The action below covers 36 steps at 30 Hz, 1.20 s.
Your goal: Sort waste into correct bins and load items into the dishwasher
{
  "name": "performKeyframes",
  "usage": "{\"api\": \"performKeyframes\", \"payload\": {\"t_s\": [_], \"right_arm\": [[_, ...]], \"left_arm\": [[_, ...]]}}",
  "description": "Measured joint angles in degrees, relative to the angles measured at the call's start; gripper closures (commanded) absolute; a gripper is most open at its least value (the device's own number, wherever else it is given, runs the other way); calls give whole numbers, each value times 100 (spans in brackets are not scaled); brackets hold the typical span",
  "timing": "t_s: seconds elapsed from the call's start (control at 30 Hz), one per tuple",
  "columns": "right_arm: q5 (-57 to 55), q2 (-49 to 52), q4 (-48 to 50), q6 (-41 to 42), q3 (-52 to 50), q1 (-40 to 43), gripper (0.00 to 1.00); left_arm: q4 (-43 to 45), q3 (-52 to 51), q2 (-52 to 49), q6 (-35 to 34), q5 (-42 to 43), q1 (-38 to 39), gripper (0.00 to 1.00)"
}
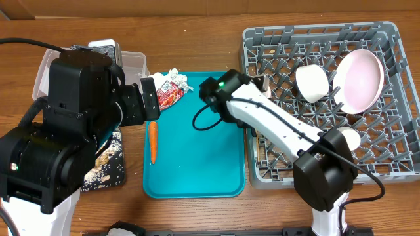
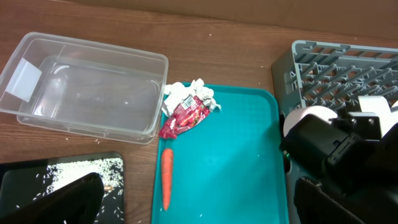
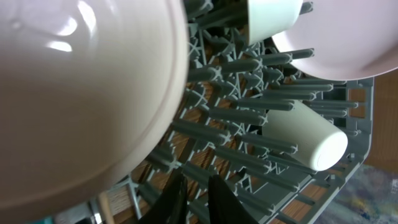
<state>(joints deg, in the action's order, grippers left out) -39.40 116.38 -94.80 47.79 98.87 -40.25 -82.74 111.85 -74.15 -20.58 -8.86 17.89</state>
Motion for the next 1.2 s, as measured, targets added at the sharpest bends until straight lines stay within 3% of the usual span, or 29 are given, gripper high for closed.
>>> {"api": "performKeyframes", "payload": {"t_s": [0.4,0.87,1.07,1.2], "right_arm": [[15,0,258,-4,0,404,84],[197,2,461,-472,33,1517,83],[317,-420,479,-761,520,1506,70],[509,-1193,588,-901,1051,1508,46]], "left_arm": [[-2,0,0,0,0,-2,0],[-2,0,0,0,0,-2,0],[164,0,-2,0,0,-2,0],[101,0,-13,0,-20,0,0]]}}
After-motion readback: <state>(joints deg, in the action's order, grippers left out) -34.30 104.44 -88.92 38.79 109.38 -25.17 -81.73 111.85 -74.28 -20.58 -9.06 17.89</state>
